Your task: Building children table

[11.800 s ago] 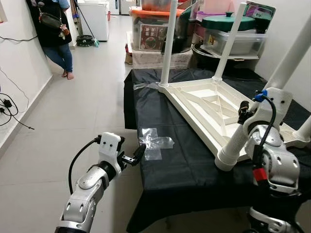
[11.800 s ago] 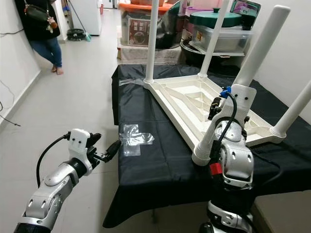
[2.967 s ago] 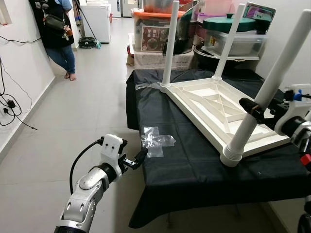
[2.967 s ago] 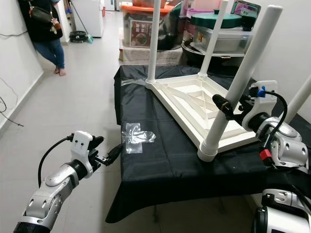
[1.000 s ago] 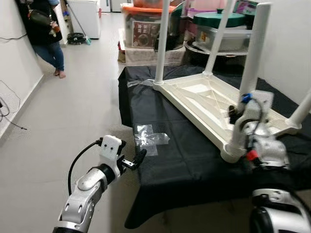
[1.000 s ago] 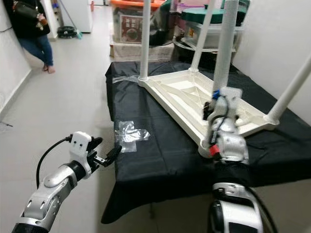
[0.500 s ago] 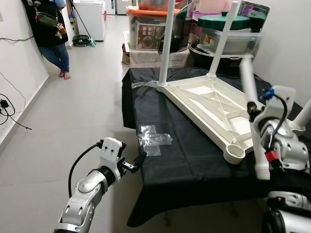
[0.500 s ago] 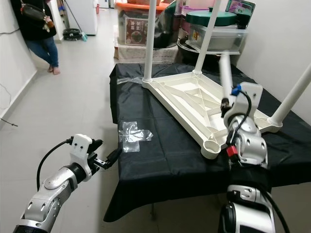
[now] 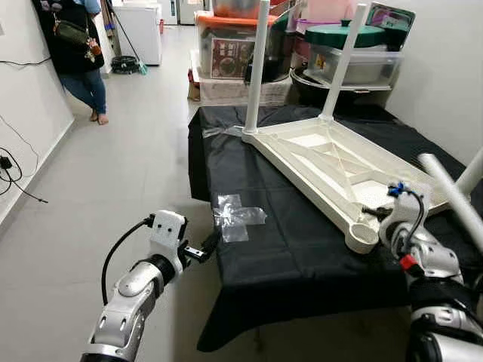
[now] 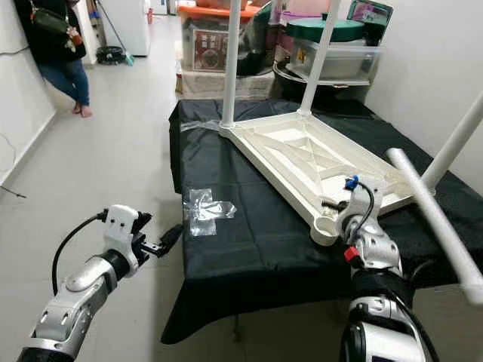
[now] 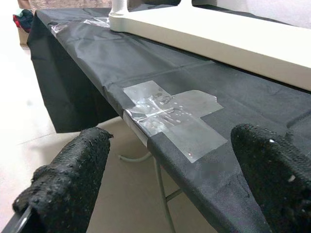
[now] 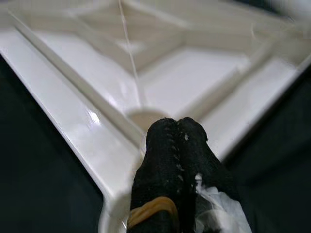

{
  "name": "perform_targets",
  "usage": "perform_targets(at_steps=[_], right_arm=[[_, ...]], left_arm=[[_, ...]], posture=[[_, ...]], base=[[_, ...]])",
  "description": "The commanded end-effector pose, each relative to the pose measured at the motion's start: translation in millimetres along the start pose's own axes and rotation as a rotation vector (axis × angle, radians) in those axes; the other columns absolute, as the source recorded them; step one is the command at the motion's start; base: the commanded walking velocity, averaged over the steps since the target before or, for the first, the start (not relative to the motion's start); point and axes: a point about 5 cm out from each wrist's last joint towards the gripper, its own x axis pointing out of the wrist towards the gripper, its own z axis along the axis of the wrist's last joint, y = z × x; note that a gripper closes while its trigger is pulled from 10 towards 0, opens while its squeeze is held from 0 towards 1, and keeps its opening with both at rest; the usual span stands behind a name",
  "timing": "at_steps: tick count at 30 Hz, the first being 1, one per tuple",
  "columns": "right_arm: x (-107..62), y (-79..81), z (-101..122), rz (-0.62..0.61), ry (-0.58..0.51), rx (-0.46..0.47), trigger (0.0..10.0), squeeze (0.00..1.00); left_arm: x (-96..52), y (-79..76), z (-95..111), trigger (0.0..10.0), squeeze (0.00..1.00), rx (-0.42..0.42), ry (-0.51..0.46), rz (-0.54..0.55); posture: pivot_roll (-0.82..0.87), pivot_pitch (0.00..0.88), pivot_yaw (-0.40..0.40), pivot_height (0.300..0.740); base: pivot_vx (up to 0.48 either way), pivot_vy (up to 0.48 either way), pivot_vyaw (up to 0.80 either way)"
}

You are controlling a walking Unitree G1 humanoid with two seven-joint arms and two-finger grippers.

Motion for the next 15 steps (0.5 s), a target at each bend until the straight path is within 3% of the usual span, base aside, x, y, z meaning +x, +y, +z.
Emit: perform_targets(at_steps=[1,3,4,5,7,15], right_arm=[[-6.6,21.5,11,0.090,-0.108,-0.022,10.0,0.70],[-11.0,30.9,14,0.124,-0.151,-0.029,10.0,0.70],[-17.4,42.1,9,0.155,-0.187,-0.046,10.0,1.00],[-17.4,42.1,9,0.155,-0.187,-0.046,10.0,1.00],[-26.0,56.9,-8,0.198,-0.186,-0.052,10.0,1.00],[-36.5,61.8,-20,0.215,-0.187,-0.053,10.0,1.00]], left_arm=[[2.0,0.4,4,10.0,0.00,0.002,-0.012,0.009],[3.0,-0.4,6,10.0,0.00,-0.002,-0.021,0.009],[4.3,-2.0,6,10.0,0.00,0.003,-0.022,0.005],[4.3,-2.0,6,10.0,0.00,0.003,-0.022,0.005],[5.2,-3.1,6,10.0,0.00,0.006,-0.020,0.003],[6.5,-2.4,6,10.0,0.00,0.010,-0.014,-0.002]], posture=[[0.05,0.000,-0.080,0.740],[0.05,0.000,-0.078,0.740],[0.05,0.000,-0.076,0.740],[0.05,0.000,-0.076,0.740],[0.05,0.000,-0.076,0.740],[0.04,0.000,-0.071,0.740]], base=[[0.000,0.000,0.00],[0.000,0.000,0.00],[0.000,-0.465,0.00],[0.000,-0.465,0.00],[0.000,-0.465,0.00],[0.000,-0.465,0.00]])
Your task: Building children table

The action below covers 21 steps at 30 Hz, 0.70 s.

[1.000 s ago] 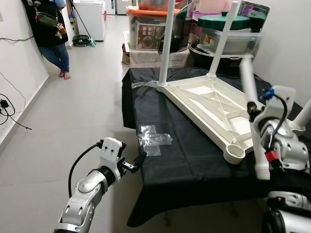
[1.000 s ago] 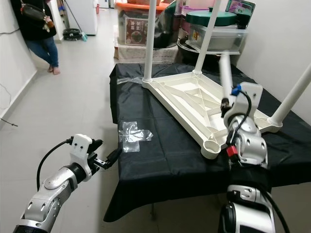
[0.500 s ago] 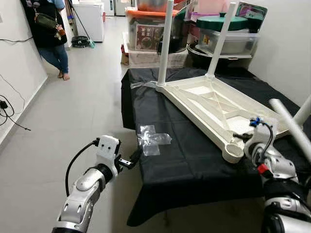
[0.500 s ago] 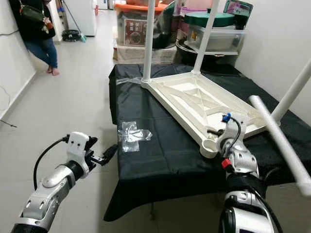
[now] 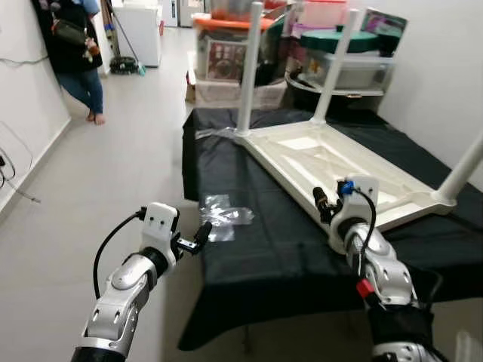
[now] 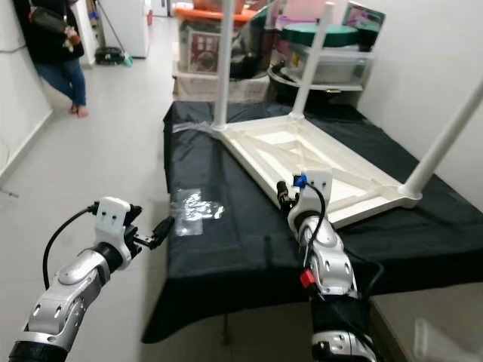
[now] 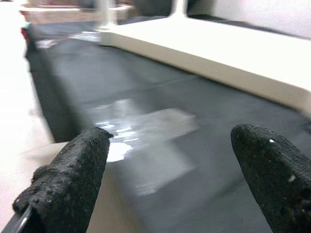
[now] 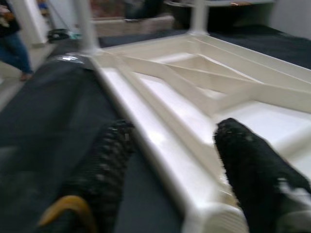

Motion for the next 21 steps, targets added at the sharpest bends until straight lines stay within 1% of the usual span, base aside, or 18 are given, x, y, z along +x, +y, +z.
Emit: perform_targets(at_steps=[1,2,3,4,6,11,12,13,14,15,19,21], right_arm=[[-0.8,1.1,7,0.001,-0.030,0.003,10.0,1.00],[-0.8,1.1,7,0.001,-0.030,0.003,10.0,1.00],[-2.0,0.4,7,-0.010,-0.022,-0.047,10.0,1.00],[-2.0,0.4,7,-0.010,-0.022,-0.047,10.0,1.00],[-4.5,0.2,6,-0.034,-0.011,-0.102,10.0,1.00],[-5.7,0.6,5,-0.041,-0.008,-0.110,10.0,1.00],[-7.1,1.8,4,-0.037,-0.006,-0.116,10.0,1.00],[-9.1,3.0,2,-0.036,-0.004,-0.131,10.0,0.66],[-9.1,3.0,2,-0.036,-0.004,-0.131,10.0,0.66],[-11.0,4.4,0,-0.033,-0.007,-0.141,10.0,0.00],[-14.0,7.7,-5,-0.016,-0.005,-0.161,10.0,0.00],[-15.3,9.6,-11,-0.009,0.026,-0.177,10.0,0.00]], left_arm=[[0.5,-0.6,-2,10.0,0.00,0.011,0.017,-0.009],[0.5,-0.6,-2,10.0,0.00,0.011,0.017,-0.009],[1.2,-3.0,-2,10.0,0.00,0.007,0.012,-0.019],[1.2,-3.0,-2,10.0,0.00,0.007,0.012,-0.019],[0.9,-3.7,-1,10.0,0.00,-0.001,0.002,-0.024],[0.5,-3.8,0,10.0,0.00,-0.002,-0.001,-0.027],[0.1,-3.4,0,10.0,0.00,-0.002,-0.004,-0.025],[-0.4,-2.5,0,10.0,0.00,-0.003,-0.006,-0.023],[-0.4,-2.5,0,10.0,0.00,-0.003,-0.006,-0.023],[-0.6,-1.9,1,10.0,0.00,-0.002,-0.008,-0.021],[-0.3,-1.7,1,10.0,0.00,0.002,-0.007,-0.022],[0.2,-2.1,0,10.0,0.00,0.004,-0.004,-0.025]], posture=[[0.04,0.000,-0.071,0.740],[0.04,0.000,-0.071,0.740],[0.04,0.000,-0.071,0.740],[0.04,0.000,-0.071,0.740],[0.04,0.000,-0.069,0.740],[0.05,0.000,-0.069,0.740],[0.05,0.000,-0.069,0.740],[0.05,0.000,-0.067,0.740],[0.05,0.000,-0.067,0.740],[0.05,0.000,-0.066,0.740],[0.05,0.000,-0.061,0.740],[0.04,0.000,-0.059,0.740]], base=[[0.000,-0.465,0.00],[0.000,-0.465,0.00],[0.000,-0.465,0.00],[0.000,-0.465,0.00],[0.000,-0.467,-0.26],[0.000,-0.438,-0.69],[0.000,0.000,-0.80],[0.000,0.000,0.00],[0.000,0.000,0.00],[0.000,0.000,0.00],[0.000,0.000,0.00],[0.000,0.000,0.00]])
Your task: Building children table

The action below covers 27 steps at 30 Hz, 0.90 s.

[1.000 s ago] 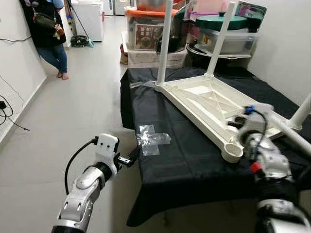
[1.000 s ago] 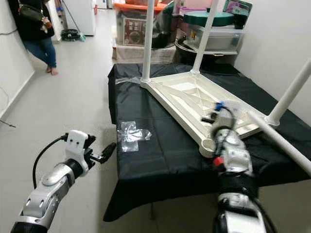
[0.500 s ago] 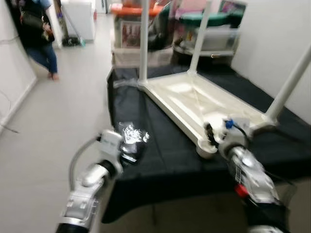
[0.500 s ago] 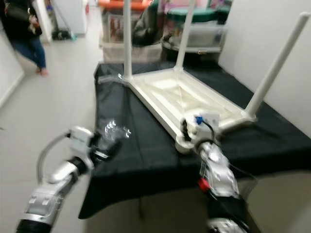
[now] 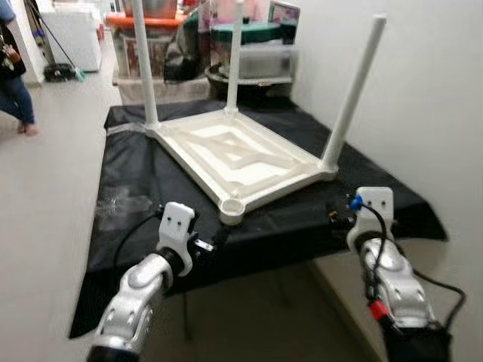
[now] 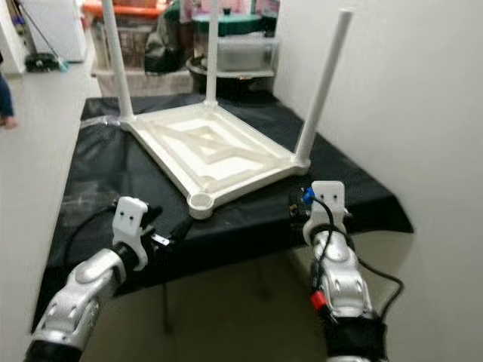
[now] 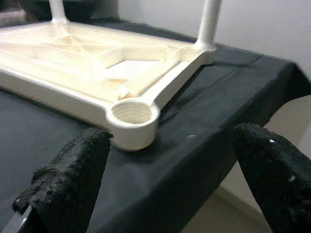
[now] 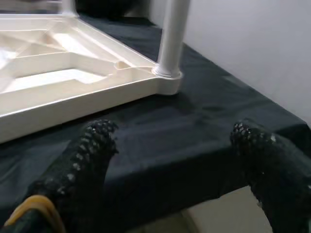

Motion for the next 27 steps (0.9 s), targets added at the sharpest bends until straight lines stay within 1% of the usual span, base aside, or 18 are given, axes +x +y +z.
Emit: perform_targets(at_steps=[1,4,6,8,11,13,17,20,27], right_arm=[[-1.8,2.3,-5.4,0.009,0.029,-0.034,10.0,0.00],[-2.3,3.0,-7.1,0.010,0.036,-0.041,10.0,0.00],[-3.4,4.4,-10.1,0.018,0.050,-0.069,10.0,0.00],[-3.4,4.4,-10.1,0.018,0.050,-0.069,10.0,0.00],[-4.2,5.8,-13.8,0.044,0.077,-0.118,10.0,0.00],[-3.7,5.3,-14.3,0.045,0.081,-0.134,10.0,0.00],[-3.3,5.0,-14.7,0.049,0.077,-0.156,10.0,0.00],[-3.7,6.6,-14.3,0.062,0.063,-0.203,10.0,0.00],[-5.3,5.8,-14.6,0.061,0.062,-0.201,10.0,0.00]], left_arm=[[-0.1,0.3,-0.9,10.0,0.00,0.002,0.000,-0.001],[0.1,-0.3,-1.1,10.0,0.00,0.001,0.000,-0.002],[0.4,-1.0,-1.8,10.0,0.00,0.001,0.002,-0.003],[0.4,-1.0,-1.8,10.0,0.00,0.001,0.002,-0.003],[1.0,-2.7,-1.9,10.0,0.00,-0.003,0.006,0.004],[0.9,-2.8,-2.2,10.0,0.00,-0.005,0.007,0.009],[0.6,-2.8,-3.5,10.0,0.00,-0.008,0.011,0.016],[-0.3,-2.2,-4.7,10.0,0.00,-0.010,0.014,0.020],[-0.4,-1.8,-6.5,10.0,0.00,-0.015,0.021,0.032]], posture=[[0.04,0.000,-0.059,0.740],[0.04,0.000,-0.059,0.740],[0.04,0.000,-0.058,0.740],[0.04,0.000,-0.058,0.740],[0.04,0.000,-0.063,0.740],[0.04,0.000,-0.064,0.740],[0.04,0.000,-0.068,0.740],[0.04,0.000,-0.069,0.740],[0.04,0.000,-0.069,0.740]], base=[[0.000,0.000,0.00],[0.000,0.000,0.00],[0.000,0.000,0.00],[0.000,0.000,0.00],[0.000,0.000,0.00],[0.000,0.000,0.00],[0.000,0.000,0.00],[0.000,0.000,0.00],[0.000,0.000,0.00]])
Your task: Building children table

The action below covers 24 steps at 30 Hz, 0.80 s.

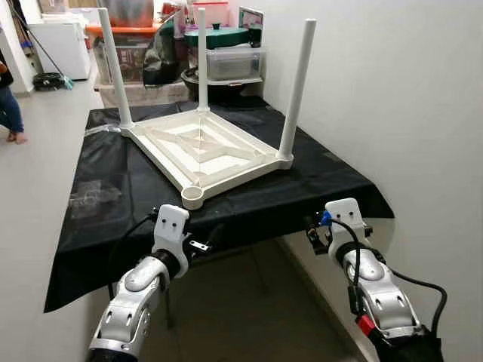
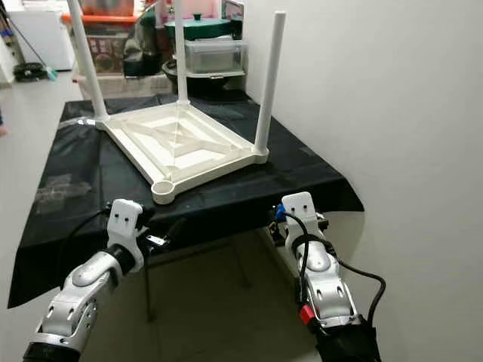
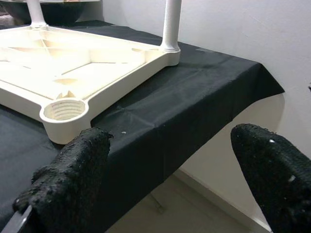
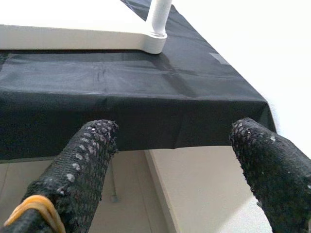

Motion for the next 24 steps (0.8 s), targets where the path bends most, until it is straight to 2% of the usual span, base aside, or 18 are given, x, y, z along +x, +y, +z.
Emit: perform_targets(at_steps=[1,24], right_arm=[[-1.1,-2.2,-1.2,-0.007,-0.003,-0.011,10.0,0.00],[-10.9,1.0,-2.9,0.002,-0.033,0.000,10.0,0.00]], left_arm=[[-0.7,0.7,-5.0,10.0,0.00,0.000,0.027,0.008],[-5.6,0.0,-10.3,10.0,0.00,-0.002,0.046,0.018]], posture=[[0.04,0.000,-0.069,0.740],[0.04,0.000,-0.068,0.740]], base=[[0.000,0.000,0.00],[0.000,0.000,0.00]])
